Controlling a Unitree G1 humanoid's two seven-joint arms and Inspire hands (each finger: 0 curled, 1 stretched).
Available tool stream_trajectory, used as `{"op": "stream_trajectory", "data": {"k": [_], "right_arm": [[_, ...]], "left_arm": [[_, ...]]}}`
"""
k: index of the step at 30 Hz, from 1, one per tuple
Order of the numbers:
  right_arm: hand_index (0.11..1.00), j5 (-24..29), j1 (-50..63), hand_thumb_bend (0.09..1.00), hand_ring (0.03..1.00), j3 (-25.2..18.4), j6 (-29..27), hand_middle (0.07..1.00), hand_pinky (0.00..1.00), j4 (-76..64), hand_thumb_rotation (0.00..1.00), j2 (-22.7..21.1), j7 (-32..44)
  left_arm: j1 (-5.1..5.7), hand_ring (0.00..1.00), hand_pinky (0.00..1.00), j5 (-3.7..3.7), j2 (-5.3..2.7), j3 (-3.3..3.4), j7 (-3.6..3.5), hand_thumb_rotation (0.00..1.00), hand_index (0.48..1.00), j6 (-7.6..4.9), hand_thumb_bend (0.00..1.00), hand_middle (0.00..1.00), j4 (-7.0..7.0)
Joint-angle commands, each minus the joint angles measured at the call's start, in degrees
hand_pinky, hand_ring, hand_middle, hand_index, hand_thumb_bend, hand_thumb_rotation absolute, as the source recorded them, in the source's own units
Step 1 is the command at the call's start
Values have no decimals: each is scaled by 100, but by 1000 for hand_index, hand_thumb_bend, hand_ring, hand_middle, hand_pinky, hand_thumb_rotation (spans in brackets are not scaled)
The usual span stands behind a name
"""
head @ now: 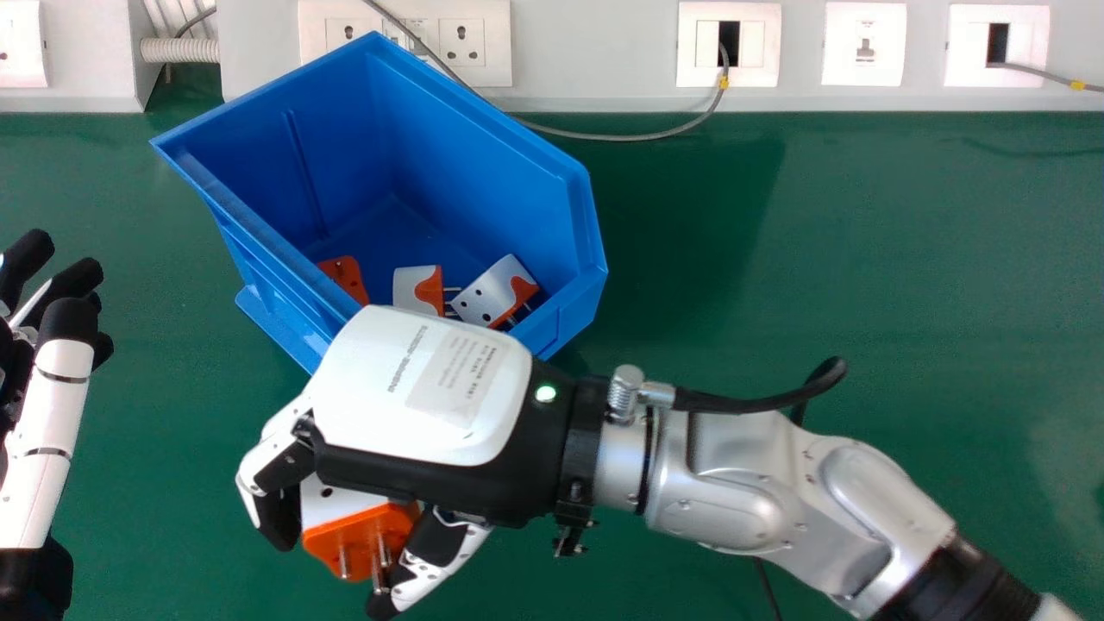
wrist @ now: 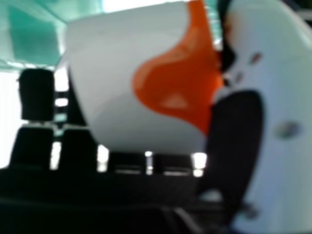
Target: Pick all objects and put in blue box
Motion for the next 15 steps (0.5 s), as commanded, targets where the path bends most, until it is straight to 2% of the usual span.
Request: {"op": "stream_trajectory", "data": {"k": [1, 11, 15], "right_arm": [[480, 239, 60, 502, 404, -195, -83, 487, 355, -300, 0, -17, 54], [502, 443, 483, 499, 415, -626, -14, 505, 357, -879, 0, -232, 295], [507, 610, 658, 498, 419, -854, -38, 510, 356, -1133, 0, -429, 421]], "left_arm": [[-37, 905, 880, -98, 84, 63, -31, 711, 913, -117, 568, 879, -51], [-81, 911, 887, -122, 123, 68, -39, 710, 920, -76, 568, 886, -36], [-79, 913, 889, -102, 121, 48, -24, 711, 922, -58, 572, 887, -68]]}}
